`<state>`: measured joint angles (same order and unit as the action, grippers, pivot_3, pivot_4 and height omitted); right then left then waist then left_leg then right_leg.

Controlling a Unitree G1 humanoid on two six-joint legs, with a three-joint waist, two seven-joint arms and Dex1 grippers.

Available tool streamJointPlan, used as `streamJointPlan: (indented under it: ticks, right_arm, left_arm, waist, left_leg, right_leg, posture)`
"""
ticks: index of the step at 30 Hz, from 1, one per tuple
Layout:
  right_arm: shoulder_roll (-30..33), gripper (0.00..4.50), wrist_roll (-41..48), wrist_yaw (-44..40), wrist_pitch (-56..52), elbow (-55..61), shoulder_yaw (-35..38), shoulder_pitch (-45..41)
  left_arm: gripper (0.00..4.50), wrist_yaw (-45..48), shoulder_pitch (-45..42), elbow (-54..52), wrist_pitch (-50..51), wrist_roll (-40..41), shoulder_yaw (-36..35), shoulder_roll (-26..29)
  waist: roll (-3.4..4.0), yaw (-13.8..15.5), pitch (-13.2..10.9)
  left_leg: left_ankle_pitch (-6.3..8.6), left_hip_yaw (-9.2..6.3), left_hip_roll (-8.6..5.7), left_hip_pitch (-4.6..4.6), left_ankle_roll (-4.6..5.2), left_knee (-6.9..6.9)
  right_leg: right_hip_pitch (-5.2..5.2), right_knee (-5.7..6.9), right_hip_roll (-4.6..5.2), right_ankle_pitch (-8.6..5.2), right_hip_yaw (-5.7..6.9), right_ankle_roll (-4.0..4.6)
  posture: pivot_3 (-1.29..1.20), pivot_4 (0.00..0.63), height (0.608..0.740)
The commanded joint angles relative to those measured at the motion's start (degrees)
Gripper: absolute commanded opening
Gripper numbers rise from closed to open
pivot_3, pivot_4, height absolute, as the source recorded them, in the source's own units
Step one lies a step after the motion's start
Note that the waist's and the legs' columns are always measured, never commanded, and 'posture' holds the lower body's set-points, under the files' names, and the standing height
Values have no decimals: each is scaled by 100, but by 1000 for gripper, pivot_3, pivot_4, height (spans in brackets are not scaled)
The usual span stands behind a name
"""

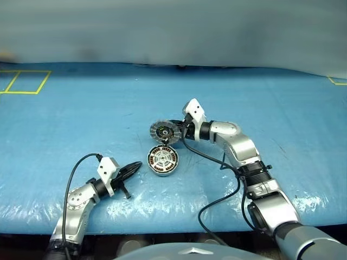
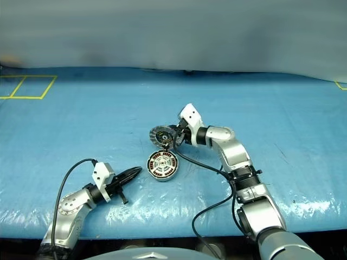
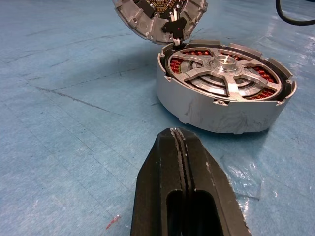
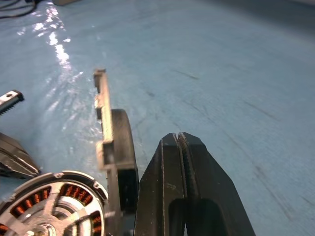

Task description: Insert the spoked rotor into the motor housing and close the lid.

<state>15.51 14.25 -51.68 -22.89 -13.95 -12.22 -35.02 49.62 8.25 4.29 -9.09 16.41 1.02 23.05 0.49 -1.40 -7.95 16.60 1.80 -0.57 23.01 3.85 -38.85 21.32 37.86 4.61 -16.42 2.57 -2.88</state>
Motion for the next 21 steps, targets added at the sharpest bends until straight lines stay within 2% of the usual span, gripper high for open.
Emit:
streamJointPlan:
  ticks: [1, 8, 13, 18, 21]
  right_arm:
    - [61, 86, 390, -525, -136, 667, -18, 63]
    - [621, 86, 29, -960, -325, 1962, -1054, 905]
    - [724, 86, -547, -574, -205, 1820, -1526, 1259]
    - [714, 86, -832, -139, -15, 1816, -1586, 1603]
    - [532, 86, -743, 245, 114, 1959, -1300, 1802]
  left_arm:
    - [0, -59, 100, -206, -78, 2, -38, 11]
    - [0, -89, 145, -194, -70, -9, -22, 38]
    - [0, -76, 110, -175, -41, -4, -48, 76]
    - [0, -67, 116, -204, -15, -2, -55, 102]
    - [0, -62, 121, -224, 0, 16, -47, 111]
  waist:
    - [1, -2, 0]
    - [1, 2, 0]
    - [2, -14, 0]
    - [-2, 1, 6]
    - [-4, 3, 8]
  left_leg:
    - [0, 0, 0, 0, 0, 0]
    - [2, 0, 2, 0, -1, 4]
    - [0, 0, 2, -3, -5, 2]
    - [1, -1, 4, -22, -5, 2]
    - [1, -1, 4, -25, -6, 2]
  right_leg:
    - [1, 0, 0, 0, 0, 0]
    - [5, -2, 4, -1, -3, 1]
    - [4, 0, 6, -1, -4, 2]
    - [-9, 6, 5, 0, -2, 6]
    - [-13, 5, 6, -1, -3, 6]
  posture:
    - [0, 150, 740]
    - [0, 150, 740]
    - [0, 150, 740]
    - [0, 150, 740]
    - [0, 150, 740]
